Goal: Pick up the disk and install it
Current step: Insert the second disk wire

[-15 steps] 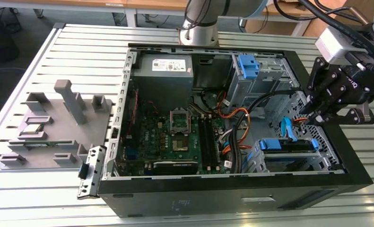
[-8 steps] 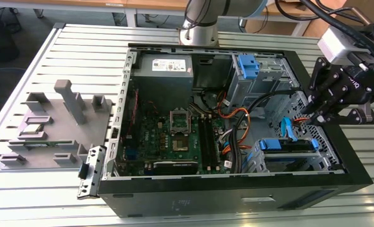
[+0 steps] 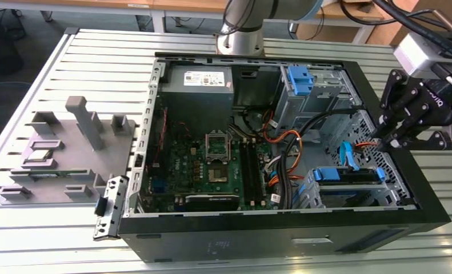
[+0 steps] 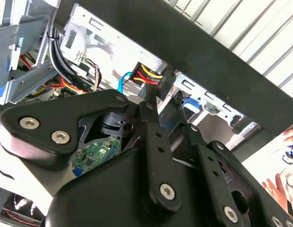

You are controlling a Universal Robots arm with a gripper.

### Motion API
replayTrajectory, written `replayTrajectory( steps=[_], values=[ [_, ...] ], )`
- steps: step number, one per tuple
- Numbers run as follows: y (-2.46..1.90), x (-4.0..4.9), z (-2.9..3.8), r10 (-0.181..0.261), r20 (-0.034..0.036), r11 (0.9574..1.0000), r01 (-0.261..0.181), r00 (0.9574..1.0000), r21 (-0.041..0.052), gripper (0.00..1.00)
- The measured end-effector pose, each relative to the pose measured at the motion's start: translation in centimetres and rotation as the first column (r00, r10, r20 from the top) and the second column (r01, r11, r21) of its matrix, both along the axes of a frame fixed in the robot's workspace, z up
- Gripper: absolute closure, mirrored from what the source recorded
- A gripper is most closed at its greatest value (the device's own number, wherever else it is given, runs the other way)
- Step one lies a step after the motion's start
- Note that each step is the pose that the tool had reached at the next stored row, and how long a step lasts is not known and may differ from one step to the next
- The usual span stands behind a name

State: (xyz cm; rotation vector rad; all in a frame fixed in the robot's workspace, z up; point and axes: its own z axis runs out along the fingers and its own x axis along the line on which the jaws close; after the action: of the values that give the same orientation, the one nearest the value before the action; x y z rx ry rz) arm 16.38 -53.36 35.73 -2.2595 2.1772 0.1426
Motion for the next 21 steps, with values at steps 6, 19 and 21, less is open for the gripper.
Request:
replayTrajectory(
  steps=[6, 19, 21],
  values=[
    [0.1, 0.53, 0.0, 0.0, -0.0044, 0.9997, 0.0, 1.0, -0.0227, 0.69],
    [0.38, 1.17, 0.02, 0.0, -0.0134, 0.9996, 0.0, 0.9999, -0.0288, 0.69],
    [0.38, 1.2, 0.08, 0.0, -0.0163, 0.9996, 0.0, 0.9999, -0.0286, 0.69]
  ],
)
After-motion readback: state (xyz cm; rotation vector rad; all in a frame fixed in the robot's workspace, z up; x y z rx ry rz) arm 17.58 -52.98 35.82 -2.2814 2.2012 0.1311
